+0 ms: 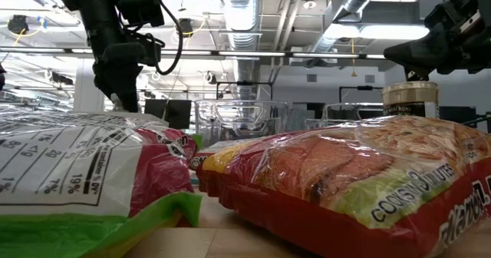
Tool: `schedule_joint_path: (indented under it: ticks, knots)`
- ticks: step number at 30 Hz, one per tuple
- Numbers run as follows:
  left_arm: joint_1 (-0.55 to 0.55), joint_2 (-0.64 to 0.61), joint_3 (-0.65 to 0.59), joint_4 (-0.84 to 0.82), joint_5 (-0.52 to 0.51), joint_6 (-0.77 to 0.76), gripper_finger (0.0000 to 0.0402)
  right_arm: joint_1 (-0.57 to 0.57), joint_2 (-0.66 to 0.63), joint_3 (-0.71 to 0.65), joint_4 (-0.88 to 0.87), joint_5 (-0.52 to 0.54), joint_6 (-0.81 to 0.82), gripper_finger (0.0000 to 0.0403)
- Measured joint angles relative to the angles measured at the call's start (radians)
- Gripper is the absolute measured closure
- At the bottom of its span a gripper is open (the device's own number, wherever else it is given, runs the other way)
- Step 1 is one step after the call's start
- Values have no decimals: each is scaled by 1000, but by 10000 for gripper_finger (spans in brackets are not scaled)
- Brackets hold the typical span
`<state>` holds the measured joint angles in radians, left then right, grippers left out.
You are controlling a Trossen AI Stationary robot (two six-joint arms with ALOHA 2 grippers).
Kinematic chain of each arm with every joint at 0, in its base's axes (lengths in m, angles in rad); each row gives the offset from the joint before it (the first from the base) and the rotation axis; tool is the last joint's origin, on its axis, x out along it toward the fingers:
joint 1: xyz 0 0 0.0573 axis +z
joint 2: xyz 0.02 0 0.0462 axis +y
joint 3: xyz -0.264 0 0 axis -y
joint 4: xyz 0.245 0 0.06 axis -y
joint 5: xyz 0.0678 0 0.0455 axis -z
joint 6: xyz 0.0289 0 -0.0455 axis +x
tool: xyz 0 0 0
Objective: Pick & Place Food Item
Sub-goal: Put the white seasoning bottle into the white bin
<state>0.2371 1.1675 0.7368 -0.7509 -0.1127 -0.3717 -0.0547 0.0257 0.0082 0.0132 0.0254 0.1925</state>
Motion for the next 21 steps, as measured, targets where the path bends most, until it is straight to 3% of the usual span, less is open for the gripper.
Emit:
schedule_joint_path:
  ticks: [21]
  knots:
    - [0,-35,1,17,15,-3,152,0,0,0,-2,0,0,403]
